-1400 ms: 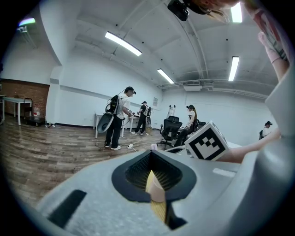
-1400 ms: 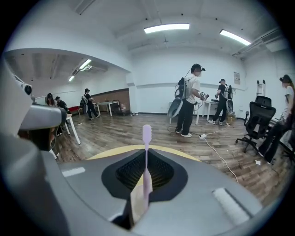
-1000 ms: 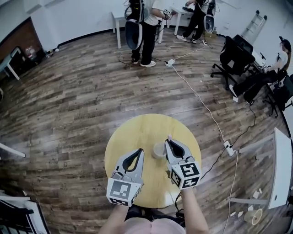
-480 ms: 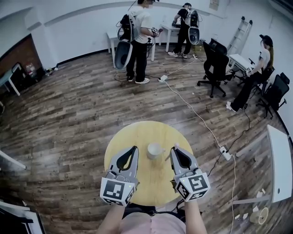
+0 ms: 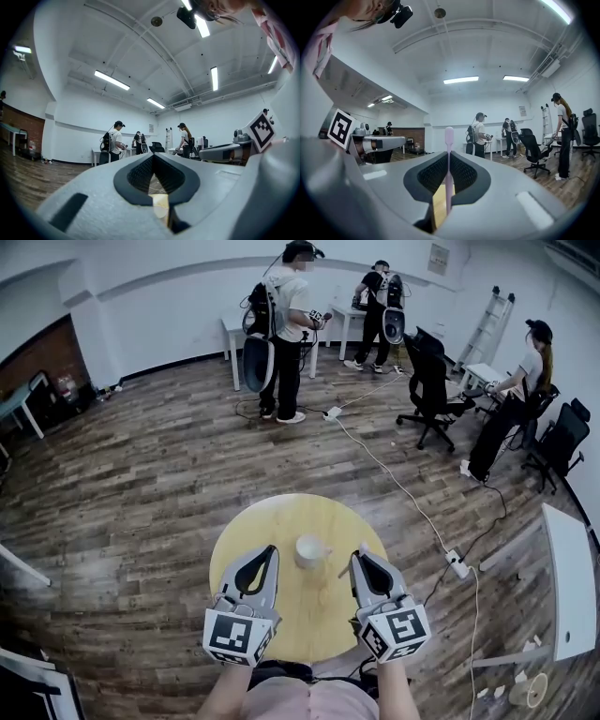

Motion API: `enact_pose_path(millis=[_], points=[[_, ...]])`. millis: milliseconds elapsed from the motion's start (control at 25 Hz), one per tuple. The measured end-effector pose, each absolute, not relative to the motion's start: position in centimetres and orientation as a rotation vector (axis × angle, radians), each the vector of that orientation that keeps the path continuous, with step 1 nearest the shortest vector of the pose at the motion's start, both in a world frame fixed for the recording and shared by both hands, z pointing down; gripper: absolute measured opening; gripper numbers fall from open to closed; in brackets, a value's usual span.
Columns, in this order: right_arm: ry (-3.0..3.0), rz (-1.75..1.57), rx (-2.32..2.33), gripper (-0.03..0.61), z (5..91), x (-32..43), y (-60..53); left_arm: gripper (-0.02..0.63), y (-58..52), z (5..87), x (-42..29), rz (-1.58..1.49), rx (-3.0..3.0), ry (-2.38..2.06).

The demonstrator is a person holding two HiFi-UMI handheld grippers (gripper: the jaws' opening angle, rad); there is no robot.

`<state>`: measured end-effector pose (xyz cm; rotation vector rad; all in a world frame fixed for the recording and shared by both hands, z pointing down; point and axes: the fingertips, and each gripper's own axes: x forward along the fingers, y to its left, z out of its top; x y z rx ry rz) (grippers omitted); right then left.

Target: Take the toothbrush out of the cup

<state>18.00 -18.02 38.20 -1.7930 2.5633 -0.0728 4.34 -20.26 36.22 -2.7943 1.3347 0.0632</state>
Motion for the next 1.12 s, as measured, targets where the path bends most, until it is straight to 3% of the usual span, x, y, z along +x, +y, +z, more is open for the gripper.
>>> enact_pose_path(millis=[1120], points=[[2.620, -0.103, -1.740, 0.020, 39.9, 19.5, -19.1, -0.003, -20.5, 37.3, 4.7, 0.072, -2.746, 1.448]])
